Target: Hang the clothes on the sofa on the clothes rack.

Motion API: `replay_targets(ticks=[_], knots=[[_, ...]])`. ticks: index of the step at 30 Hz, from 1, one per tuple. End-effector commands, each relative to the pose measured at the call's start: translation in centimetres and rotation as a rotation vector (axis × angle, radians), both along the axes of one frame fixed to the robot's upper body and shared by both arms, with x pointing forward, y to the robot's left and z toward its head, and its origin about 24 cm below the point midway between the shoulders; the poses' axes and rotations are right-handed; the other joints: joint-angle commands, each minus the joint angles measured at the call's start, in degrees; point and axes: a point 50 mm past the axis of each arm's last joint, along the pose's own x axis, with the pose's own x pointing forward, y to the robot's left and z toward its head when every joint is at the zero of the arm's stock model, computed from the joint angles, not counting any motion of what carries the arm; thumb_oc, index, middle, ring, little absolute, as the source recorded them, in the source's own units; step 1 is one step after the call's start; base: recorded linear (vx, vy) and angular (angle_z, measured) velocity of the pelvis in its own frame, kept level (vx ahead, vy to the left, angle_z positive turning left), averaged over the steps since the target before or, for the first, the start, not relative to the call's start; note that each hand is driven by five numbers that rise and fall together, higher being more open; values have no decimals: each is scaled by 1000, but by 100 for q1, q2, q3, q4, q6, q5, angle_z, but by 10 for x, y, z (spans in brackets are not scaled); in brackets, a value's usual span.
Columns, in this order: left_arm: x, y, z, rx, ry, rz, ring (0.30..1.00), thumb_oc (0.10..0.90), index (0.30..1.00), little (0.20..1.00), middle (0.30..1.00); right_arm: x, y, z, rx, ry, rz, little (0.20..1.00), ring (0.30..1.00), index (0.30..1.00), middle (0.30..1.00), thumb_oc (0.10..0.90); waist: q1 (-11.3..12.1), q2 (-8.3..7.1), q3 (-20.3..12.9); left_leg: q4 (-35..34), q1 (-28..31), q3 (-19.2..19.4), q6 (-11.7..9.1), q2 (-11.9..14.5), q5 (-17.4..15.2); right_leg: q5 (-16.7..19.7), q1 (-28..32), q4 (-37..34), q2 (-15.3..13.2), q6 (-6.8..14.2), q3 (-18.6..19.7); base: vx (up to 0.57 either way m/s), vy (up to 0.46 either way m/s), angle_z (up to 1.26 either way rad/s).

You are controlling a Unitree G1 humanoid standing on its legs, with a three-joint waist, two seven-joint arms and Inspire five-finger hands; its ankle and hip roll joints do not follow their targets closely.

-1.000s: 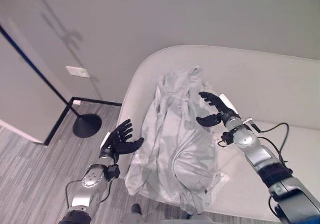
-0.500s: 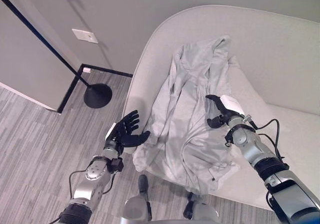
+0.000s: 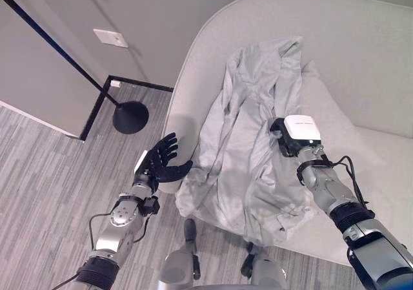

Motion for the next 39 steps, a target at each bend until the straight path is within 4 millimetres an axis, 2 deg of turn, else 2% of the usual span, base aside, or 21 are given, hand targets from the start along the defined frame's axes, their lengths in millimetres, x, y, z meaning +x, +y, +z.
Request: replay_targets(ticks=[1,5,10,14,15,16,18,19,22,27,30,31,32,33,34,38,39], knots=[[14,-1,63,23,-324,-28,900,800,900,900,900,-9,-31,-3,-11,13,-135,300,300,300,300,400,-91,-333,-75,31,39,183,-126,-16,-603,0,315,28,-447,297,409,0,0,0],[18,-2,71,52,-360,-37,900,800,900,900,900,-20,-39,-2,47,-18,-151,300,300,300,300,400,-239,-365,-102,31,113,281,-110,-7,-648,6,286,28,-425,303,508,7,0,-2],[27,-14,92,143,-447,-97,900,800,900,900,900,-55,-59,10,132,-114,-182,300,300,300,300,400,-623,-409,-159,31,358,551,-62,31,-791,-35,201,28,-338,316,876,39,-15,-26],[32,-19,94,236,-459,-123,900,800,900,900,900,-72,-65,12,173,-136,-185,300,300,300,300,400,-842,-392,-190,31,466,700,-43,49,-843,-54,146,28,-271,324,1062,35,-19,-36],[32,-20,94,237,-459,-124,900,800,900,900,900,-73,-65,12,173,-136,-186,300,300,300,300,400,-832,-391,-191,31,468,705,-43,49,-844,-53,145,28,-271,324,1067,17,-8,-59],[37,-19,96,333,-474,-128,900,800,900,900,900,-75,-67,13,210,-143,-185,300,300,300,300,400,-902,-367,-175,31,475,757,-41,52,-855,-45,83,28,-241,326,1168,1,-3,-49],[44,-11,113,638,-569,-130,900,800,900,900,900,-77,-65,14,252,-142,-158,300,300,300,300,400,-962,-334,-154,31,479,802,-51,57,-868,-48,29,28,-226,338,1236,3,-9,-45],[50,-4,122,885,-607,-156,900,800,900,900,900,-79,-64,14,286,-130,-134,300,300,300,300,400,-1034,-295,-124,31,472,832,-62,59,-869,-34,-27,28,-206,353,1289,-6,-18,-35],[60,7,129,1175,-642,-169,900,800,900,900,900,-73,-53,22,332,-149,-57,300,300,300,300,400,-1115,-248,24,31,382,910,-86,70,-821,25,-210,28,-163,378,1397,-46,-4,-16],[77,12,131,1250,-619,-123,900,800,900,900,900,-66,-38,30,368,-164,25,300,300,300,300,400,-1199,-236,161,31,206,999,-116,102,-727,97,-466,28,-113,394,1507,-39,2,-16],[88,13,151,1283,-664,-52,900,800,900,900,900,-69,-33,31,396,-168,52,300,300,300,300,400,-1306,-248,240,31,28,1017,-154,140,-644,154,-668,28,-78,403,1544,-20,4,-16],[88,12,151,1283,-664,-53,900,800,900,900,900,-70,-33,31,396,-168,52,300,300,300,300,400,-1301,-247,235,31,21,1017,-153,139,-642,156,-676,28,-78,403,1544,72,32,-9],[90,12,153,1277,-668,-39,900,800,900,900,900,-71,-33,30,400,-165,51,300,300,300,300,400,-1313,-228,217,31,56,944,-179,156,-760,74,-648,28,-59,461,1590,2,-5,-4],[94,11,159,1282,-680,-23,900,800,900,900,900,-73,-33,27,406,-158,50,300,300,300,300,400,-1373,-266,264,31,-29,1032,-173,159,-633,169,-738,28,-81,415,1549,83,30,-1],[96,10,162,1298,-687,-17,900,800,900,900,900,-74,-32,27,406,-156,55,300,300,300,300,400,-1373,-237,243,31,9,957,-198,176,-760,79,-709,28,-68,474,1602,6,-2,-3],[102,9,184,1285,-753,67,900,800,900,900,900,-78,-29,23,421,-143,70,300,300,300,300,400,-1427,-267,241,31,-43,973,-210,183,-762,95,-778,28,-61,481,1623,22,8,-1],[102,9,184,1284,-753,67,900,800,900,900,900,-78,-29,23,421,-143,71,300,300,300,300,400,-1427,-265,239,31,-45,974,-210,183,-762,95,-781,28,-61,481,1624,8,-11,-3]])
